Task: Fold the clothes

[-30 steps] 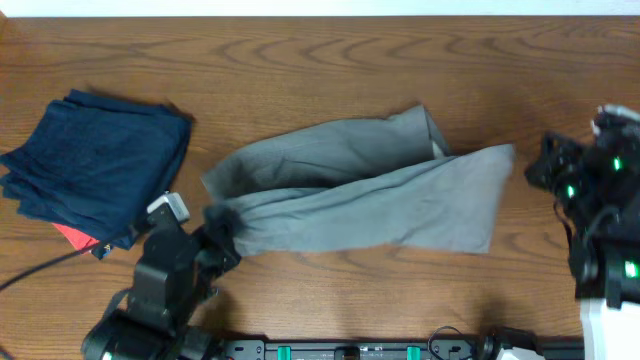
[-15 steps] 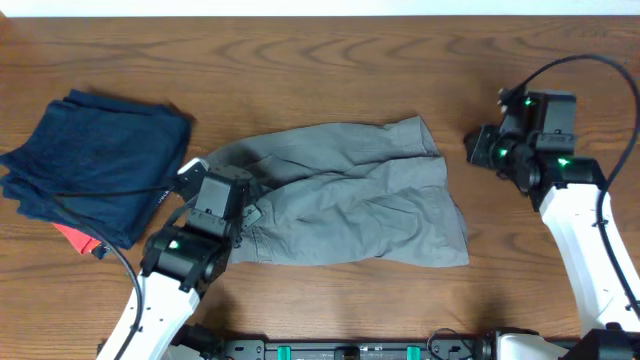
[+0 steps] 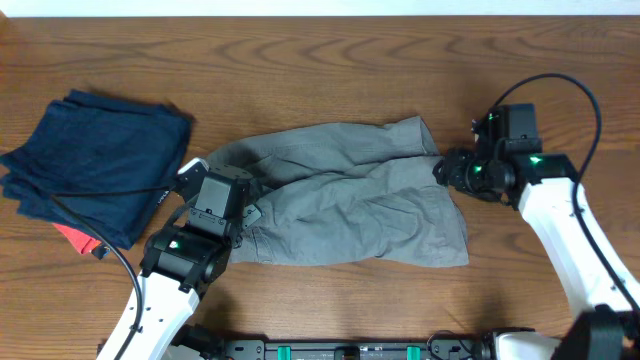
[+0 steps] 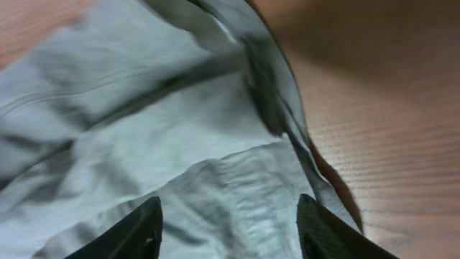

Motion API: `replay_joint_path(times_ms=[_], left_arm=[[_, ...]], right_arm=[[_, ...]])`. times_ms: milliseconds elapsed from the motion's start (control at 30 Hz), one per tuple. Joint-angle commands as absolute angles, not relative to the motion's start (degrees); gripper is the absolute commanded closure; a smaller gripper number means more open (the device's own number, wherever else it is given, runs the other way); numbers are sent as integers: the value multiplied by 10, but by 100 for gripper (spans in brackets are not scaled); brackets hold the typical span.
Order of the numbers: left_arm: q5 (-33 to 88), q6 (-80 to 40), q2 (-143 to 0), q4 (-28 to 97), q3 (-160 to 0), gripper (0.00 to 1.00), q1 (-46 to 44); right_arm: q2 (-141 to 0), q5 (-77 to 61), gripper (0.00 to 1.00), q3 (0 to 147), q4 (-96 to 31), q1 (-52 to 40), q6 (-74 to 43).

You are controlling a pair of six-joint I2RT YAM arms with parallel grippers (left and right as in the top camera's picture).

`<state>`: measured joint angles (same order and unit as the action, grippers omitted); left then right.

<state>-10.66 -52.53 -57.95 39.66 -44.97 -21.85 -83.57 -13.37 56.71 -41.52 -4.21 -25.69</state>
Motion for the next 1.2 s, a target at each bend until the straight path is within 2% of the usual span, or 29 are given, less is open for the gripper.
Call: replay_joint_path(times_ms=[0, 200, 267, 333, 400, 633, 667, 733, 967, 1167], left_arm=[[-109, -530, -574, 400, -453, 94, -216], [-107, -530, -574, 400, -453, 94, -216], [-107, -530, -574, 400, -452, 94, -216], [-107, -530, -574, 400, -453, 94, -216], [-107, -530, -574, 399, -453, 94, -216], [-107, -530, -574, 400, -453, 94, -216], [-107, -530, -574, 400, -453, 94, -216], [-107, -530, -574, 400, -453, 94, -216], [-107, -530, -574, 400, -452, 94, -216], [-107, -530, -575, 399, -453, 94, -216]], right_arm=[[-881, -121, 36, 543, -391, -48, -302], [-941, -123, 37, 528, -293, -50, -274], [-954, -126, 43, 528, -277, -50, -272], [-960, -149, 66, 528, -270, -50, -270], [-959, -171, 98, 528, -268, -50, -259], [-923, -143, 99, 528, -266, -48, -234], [-917, -121, 93, 528, -267, -48, -234], [-912, -83, 65, 528, -266, -48, -224], [-928, -103, 65, 527, -263, -53, -49], [-960, -145, 65, 527, -254, -56, -5]])
